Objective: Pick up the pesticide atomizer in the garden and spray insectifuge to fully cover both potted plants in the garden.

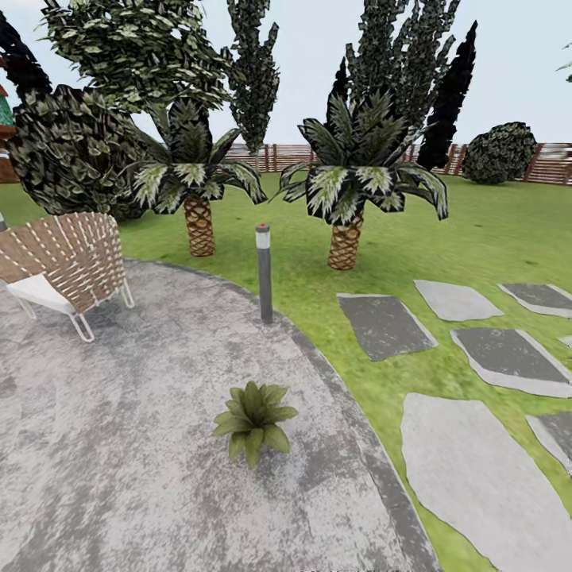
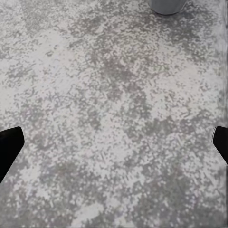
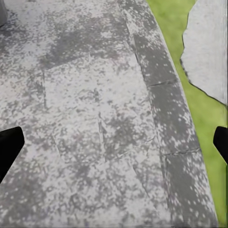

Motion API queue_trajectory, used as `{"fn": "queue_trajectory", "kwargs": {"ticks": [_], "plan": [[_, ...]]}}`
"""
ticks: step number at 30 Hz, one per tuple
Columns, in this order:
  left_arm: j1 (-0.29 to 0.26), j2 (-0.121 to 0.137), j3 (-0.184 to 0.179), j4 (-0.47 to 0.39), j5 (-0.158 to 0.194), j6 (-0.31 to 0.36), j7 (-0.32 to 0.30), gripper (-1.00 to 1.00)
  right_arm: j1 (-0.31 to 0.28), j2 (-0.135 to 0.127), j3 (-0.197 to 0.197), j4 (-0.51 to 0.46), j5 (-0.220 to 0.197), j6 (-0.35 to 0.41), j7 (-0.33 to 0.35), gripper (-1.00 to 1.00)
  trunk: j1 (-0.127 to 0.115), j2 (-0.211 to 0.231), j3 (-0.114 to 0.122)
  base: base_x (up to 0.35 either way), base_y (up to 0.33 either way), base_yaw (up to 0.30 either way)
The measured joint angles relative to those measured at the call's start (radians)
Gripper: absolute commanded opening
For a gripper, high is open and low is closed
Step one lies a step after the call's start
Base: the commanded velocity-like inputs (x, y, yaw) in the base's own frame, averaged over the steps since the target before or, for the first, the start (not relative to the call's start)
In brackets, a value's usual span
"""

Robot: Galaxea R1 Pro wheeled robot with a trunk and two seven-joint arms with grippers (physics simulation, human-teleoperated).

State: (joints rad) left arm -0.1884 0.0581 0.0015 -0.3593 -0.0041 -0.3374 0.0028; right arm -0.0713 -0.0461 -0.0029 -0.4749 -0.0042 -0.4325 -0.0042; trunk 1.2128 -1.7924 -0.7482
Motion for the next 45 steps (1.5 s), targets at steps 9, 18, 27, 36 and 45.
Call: {"fn": "queue_trajectory", "kwargs": {"ticks": [9, 18, 27, 36, 45], "plan": [[0.000, 0.000, 0.000, 0.000, 0.000, 0.000, 0.000, 1.00, 0.000, 0.000, 0.000, 0.000, 0.000, 0.000, 0.000, 1.00, 0.035, -0.063, -0.028, 0.000, 0.000, -0.267], [0.000, 0.000, -0.001, 0.000, 0.000, 0.000, 0.000, 1.00, 0.000, 0.000, 0.000, 0.001, 0.000, 0.000, 0.000, 1.00, 0.069, -0.126, -0.058, 0.000, 0.000, -0.268], [0.000, 0.000, -0.003, 0.000, -0.001, 0.000, 0.000, 1.00, 0.000, 0.000, 0.000, 0.000, 0.000, 0.000, 0.000, 1.00, 0.104, -0.189, -0.090, 0.000, 0.000, -0.267], [0.000, 0.000, -0.003, 0.000, -0.001, 0.000, 0.000, 1.00, 0.000, 0.000, 0.000, 0.000, 0.000, 0.000, 0.000, 1.00, 0.138, -0.252, -0.122, 0.000, 0.000, -0.267], [0.000, 0.000, -0.003, 0.000, -0.001, 0.000, 0.000, 1.00, 0.000, 0.000, 0.000, 0.000, 0.000, 0.000, 0.000, 1.00, 0.169, -0.308, -0.152, 0.000, 0.000, -0.267]]}}
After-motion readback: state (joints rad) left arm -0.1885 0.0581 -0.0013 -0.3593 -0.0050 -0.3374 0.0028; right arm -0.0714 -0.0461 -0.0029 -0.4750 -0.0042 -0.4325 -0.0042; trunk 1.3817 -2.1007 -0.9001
